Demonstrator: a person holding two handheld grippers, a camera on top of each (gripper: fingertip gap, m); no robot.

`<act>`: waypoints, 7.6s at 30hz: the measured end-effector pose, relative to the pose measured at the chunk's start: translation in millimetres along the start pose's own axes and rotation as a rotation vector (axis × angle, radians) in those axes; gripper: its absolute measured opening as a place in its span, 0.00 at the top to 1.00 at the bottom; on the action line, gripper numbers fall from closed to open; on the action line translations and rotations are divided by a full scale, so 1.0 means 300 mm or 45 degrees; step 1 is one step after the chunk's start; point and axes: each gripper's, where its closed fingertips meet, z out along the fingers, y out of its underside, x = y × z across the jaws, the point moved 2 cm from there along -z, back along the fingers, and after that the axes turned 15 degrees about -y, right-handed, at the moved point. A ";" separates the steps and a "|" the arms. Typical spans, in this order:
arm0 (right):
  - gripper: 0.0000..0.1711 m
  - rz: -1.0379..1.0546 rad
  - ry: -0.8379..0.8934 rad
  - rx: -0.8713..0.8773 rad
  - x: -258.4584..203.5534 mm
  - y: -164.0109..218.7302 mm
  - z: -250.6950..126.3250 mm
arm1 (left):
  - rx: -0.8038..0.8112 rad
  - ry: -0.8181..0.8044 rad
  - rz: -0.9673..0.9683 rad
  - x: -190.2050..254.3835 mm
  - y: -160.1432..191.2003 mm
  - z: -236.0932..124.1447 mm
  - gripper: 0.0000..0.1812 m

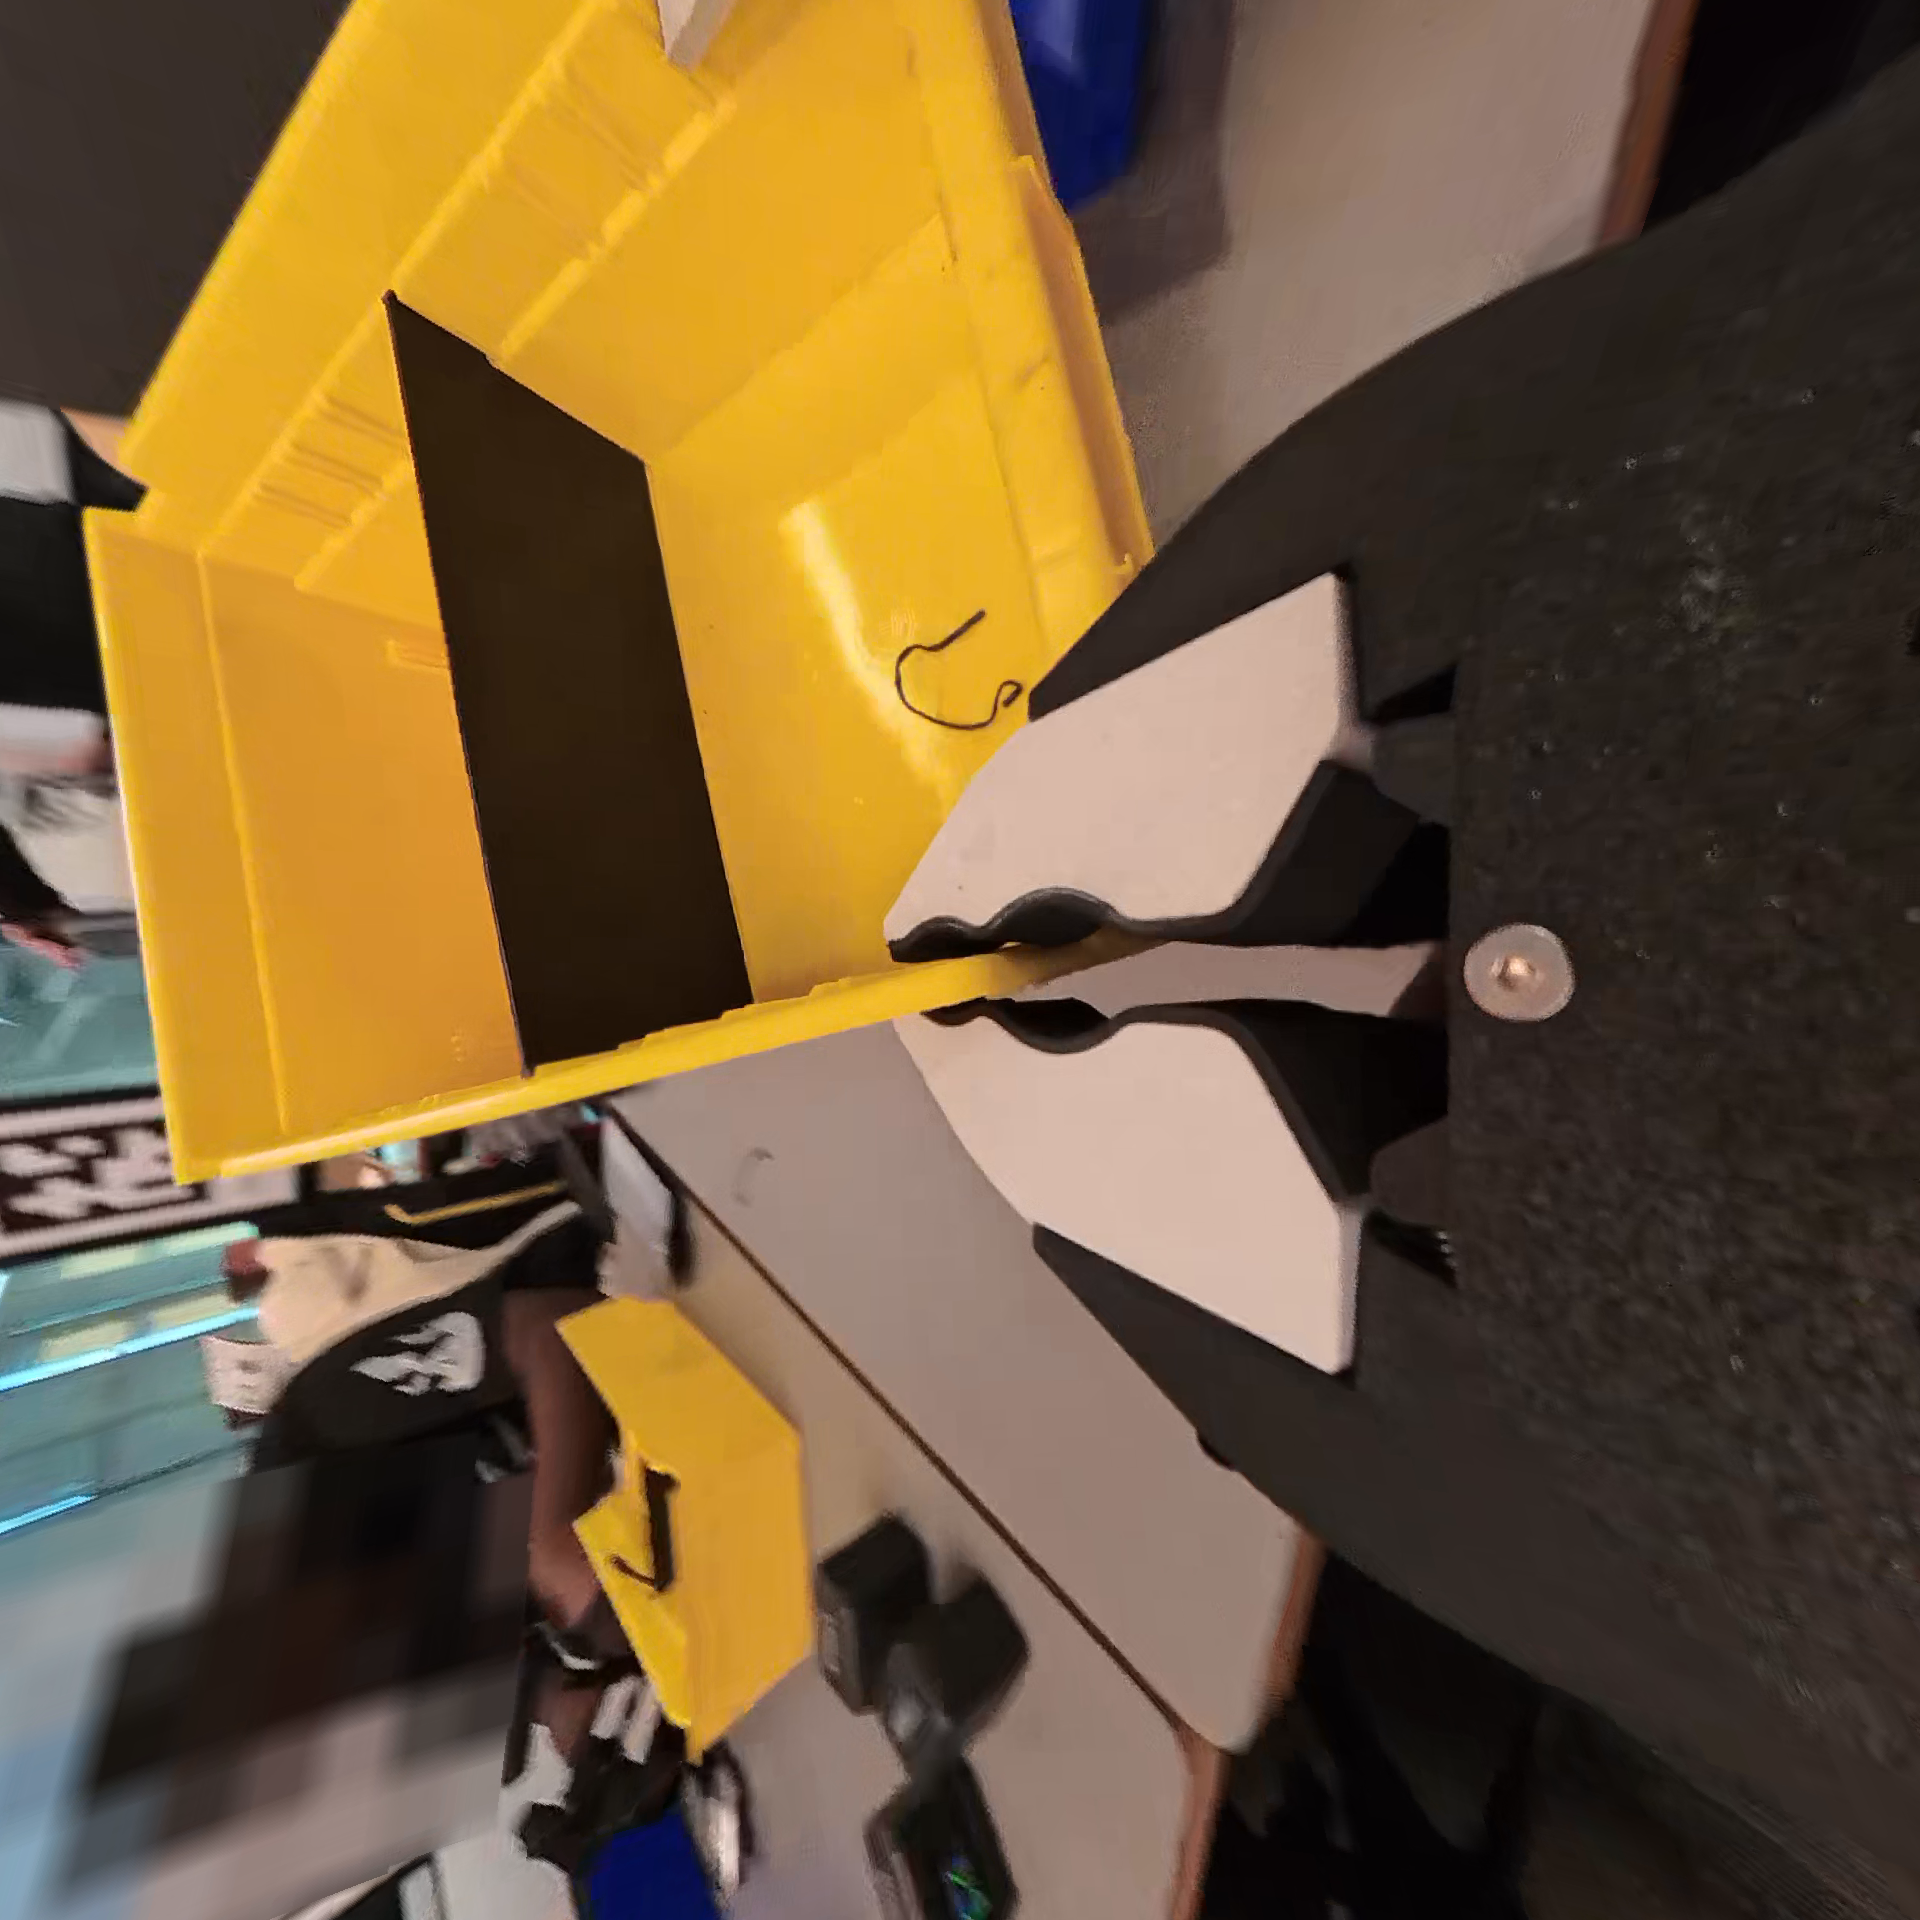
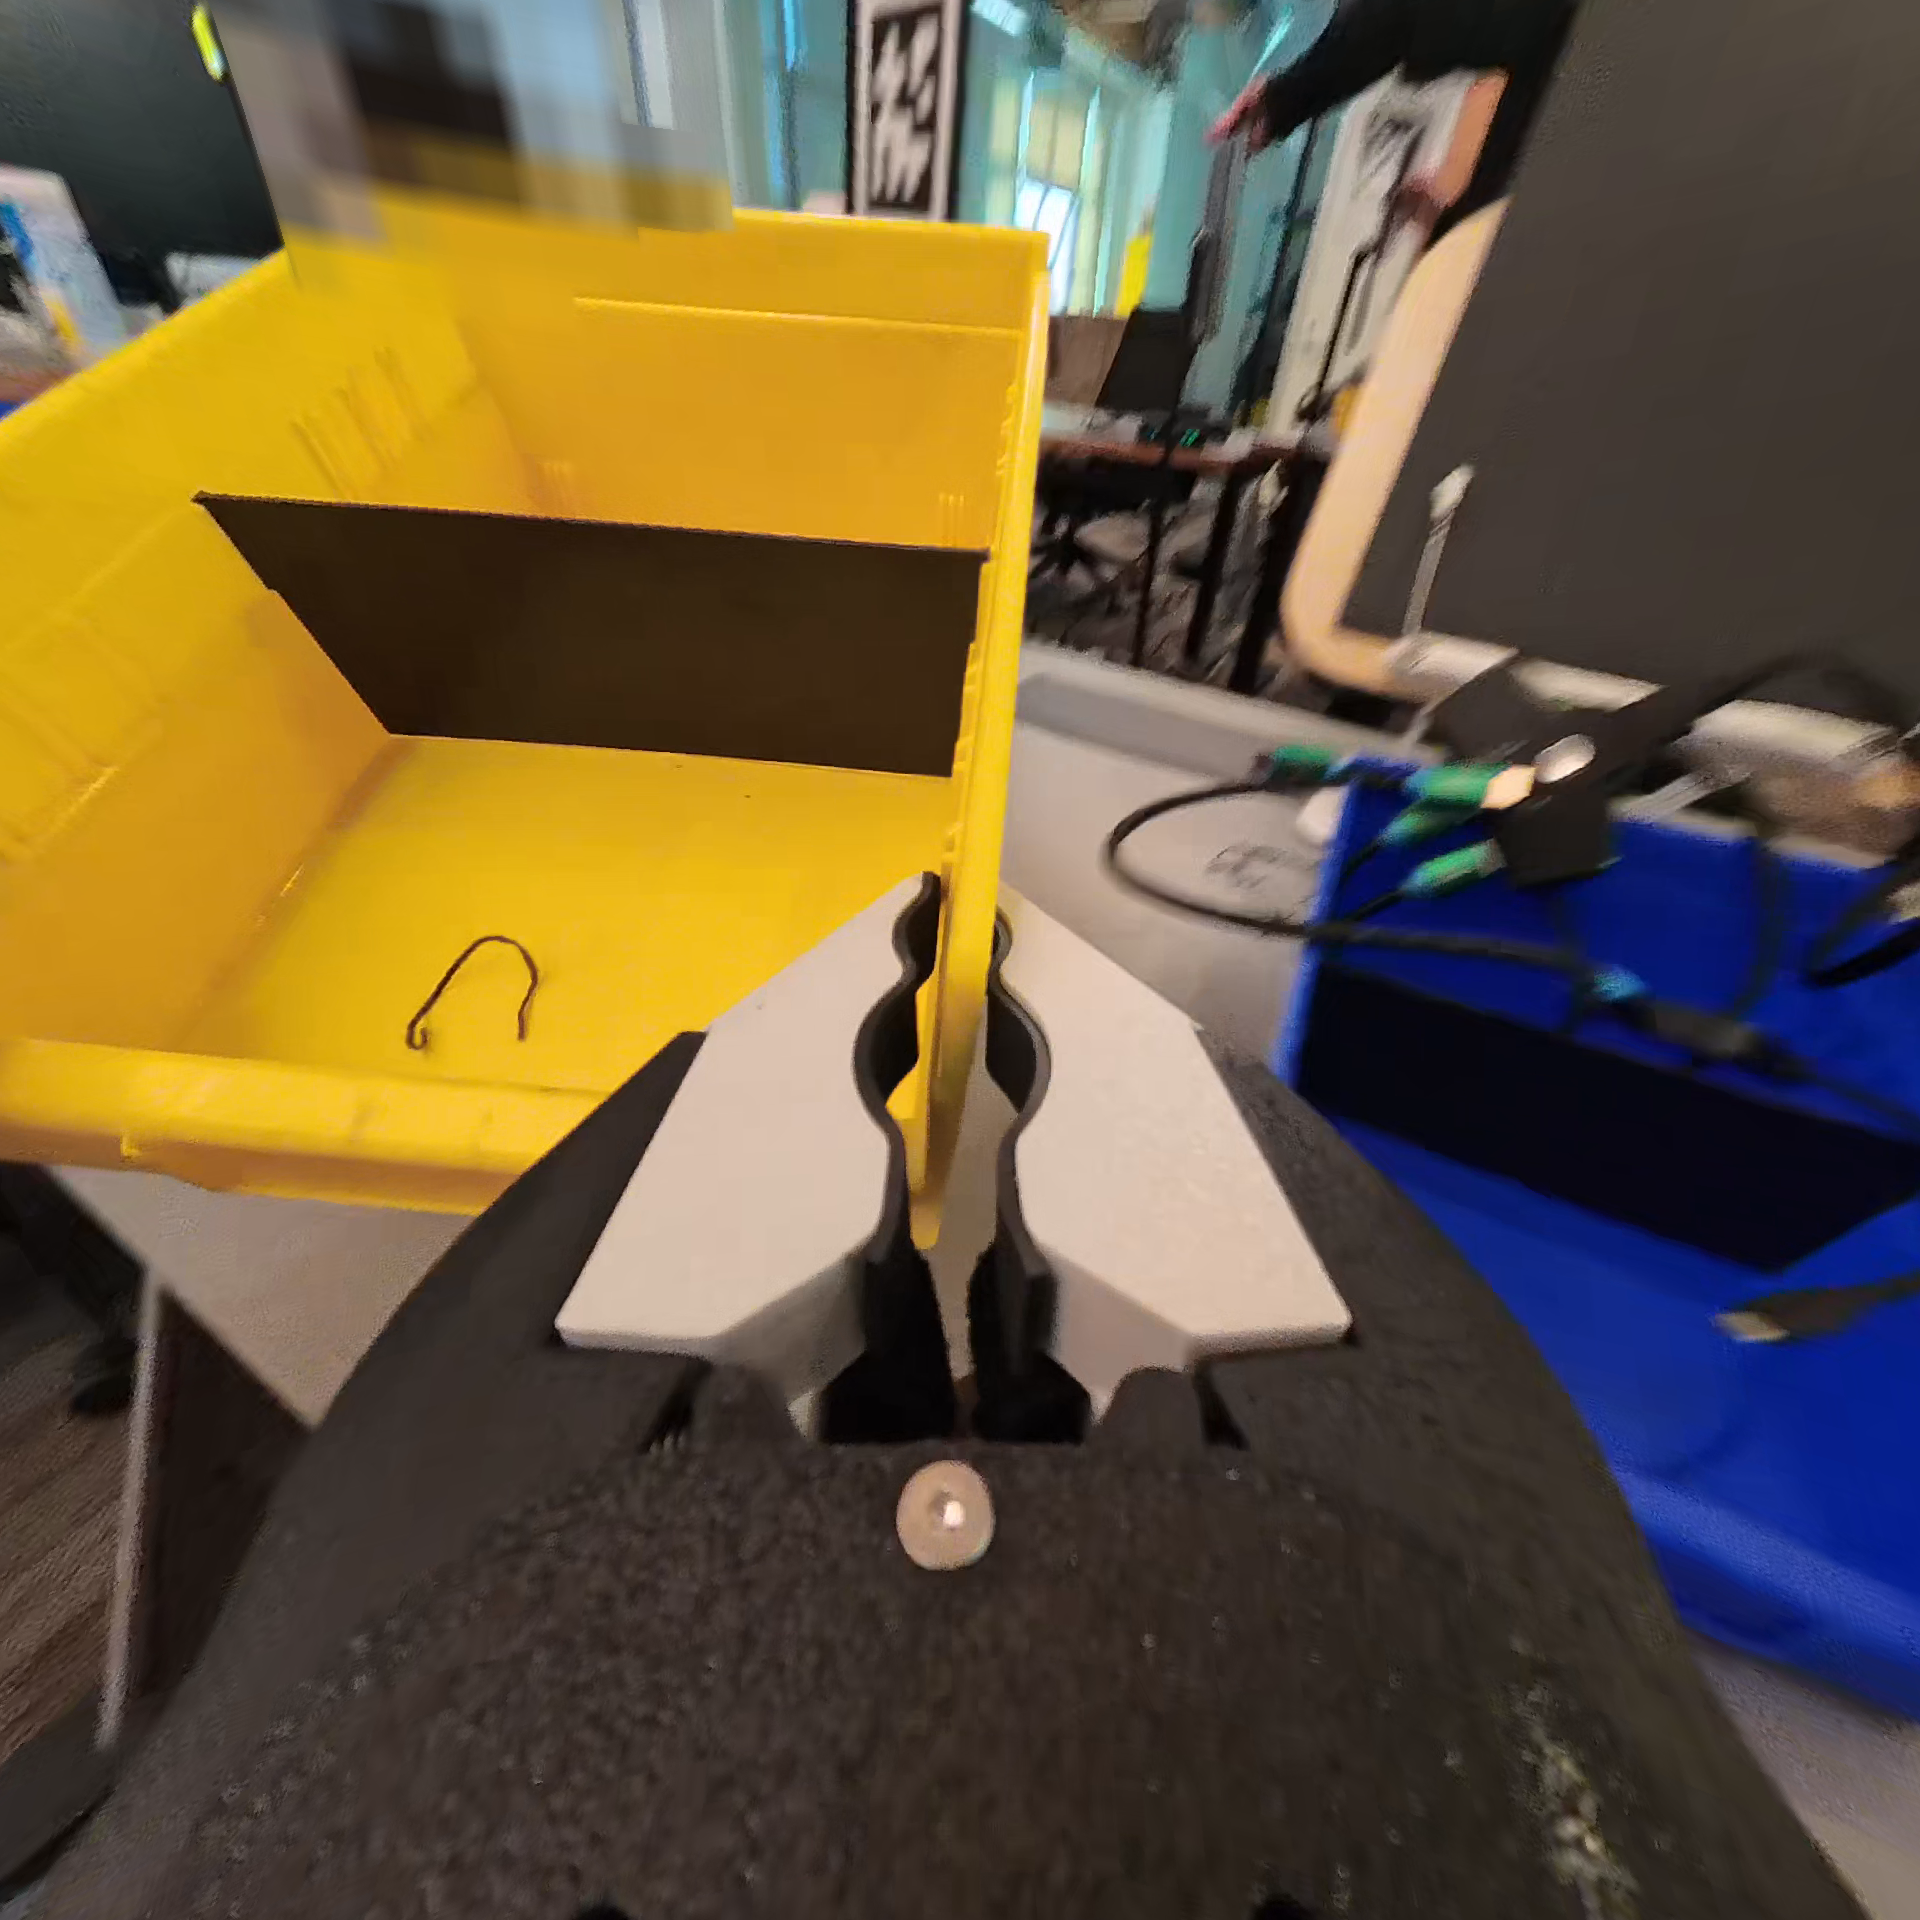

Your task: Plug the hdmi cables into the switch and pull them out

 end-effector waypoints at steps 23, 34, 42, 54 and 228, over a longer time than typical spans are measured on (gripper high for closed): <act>0.98 0.412 0.819 -0.152 1.369 0.367 -1.175 | -0.121 0.902 0.121 1.775 -0.002 -0.400 0.95; 0.93 0.382 0.826 -0.372 1.492 0.520 -1.075 | -0.354 1.072 0.183 1.835 0.164 -0.365 0.92; 0.87 0.357 0.890 -0.210 1.518 0.472 -1.088 | -0.104 1.316 0.148 1.532 -0.152 -0.439 0.87; 0.76 0.178 0.316 0.143 1.072 0.005 -0.781 | -0.280 0.746 0.381 0.924 0.165 0.076 0.70; 0.76 0.318 -0.389 -0.025 0.600 0.118 -0.533 | 0.178 1.307 0.737 0.856 -0.300 0.061 0.63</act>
